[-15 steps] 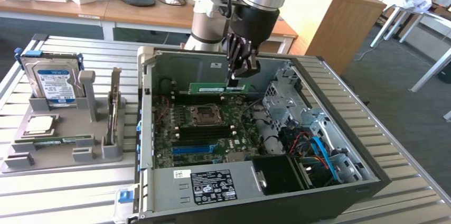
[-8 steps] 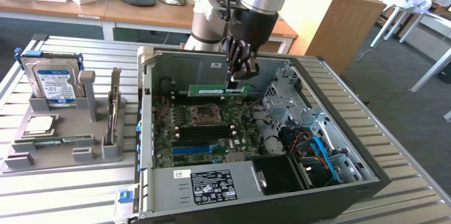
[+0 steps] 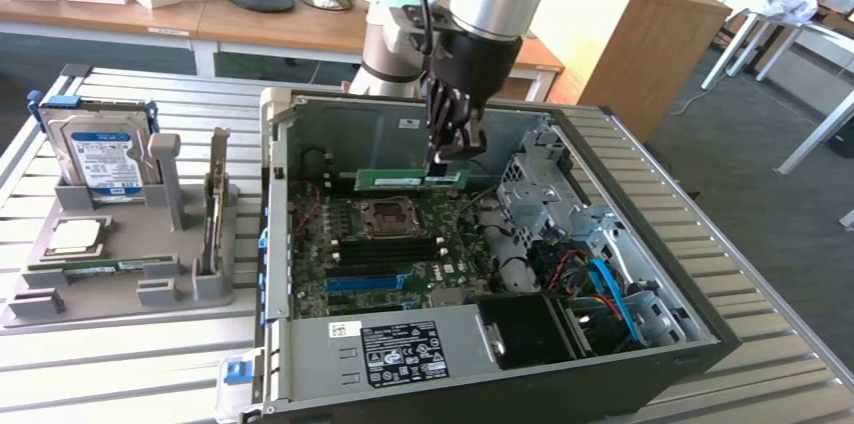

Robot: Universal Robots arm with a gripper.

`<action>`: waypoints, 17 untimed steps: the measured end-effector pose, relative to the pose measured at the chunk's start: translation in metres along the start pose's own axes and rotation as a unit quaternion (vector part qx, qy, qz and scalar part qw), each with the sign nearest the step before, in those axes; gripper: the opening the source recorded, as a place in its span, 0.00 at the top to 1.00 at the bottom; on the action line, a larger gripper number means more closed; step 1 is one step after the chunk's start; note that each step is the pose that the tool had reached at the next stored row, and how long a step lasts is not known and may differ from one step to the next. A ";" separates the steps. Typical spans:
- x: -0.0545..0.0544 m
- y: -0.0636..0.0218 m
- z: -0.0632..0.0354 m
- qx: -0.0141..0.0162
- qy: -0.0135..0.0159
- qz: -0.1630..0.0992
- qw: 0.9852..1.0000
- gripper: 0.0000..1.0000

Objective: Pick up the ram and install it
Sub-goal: 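Pick up the ram and move it above insertion slot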

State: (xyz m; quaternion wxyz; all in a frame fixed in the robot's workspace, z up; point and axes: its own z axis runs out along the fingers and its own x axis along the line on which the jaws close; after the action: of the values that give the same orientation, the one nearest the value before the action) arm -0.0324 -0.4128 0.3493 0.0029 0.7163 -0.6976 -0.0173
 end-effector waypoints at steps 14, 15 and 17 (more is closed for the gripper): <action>0.000 0.0034 0.0054 0.000 0.000 0.001 1.000 0.89; 0.000 0.0034 0.0055 0.000 0.000 0.001 1.000 0.89; 0.000 0.0035 0.0058 0.000 0.000 0.001 1.000 0.89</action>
State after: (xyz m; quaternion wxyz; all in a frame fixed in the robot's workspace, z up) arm -0.0361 -0.4124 0.3436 0.0028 0.7153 -0.6986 -0.0173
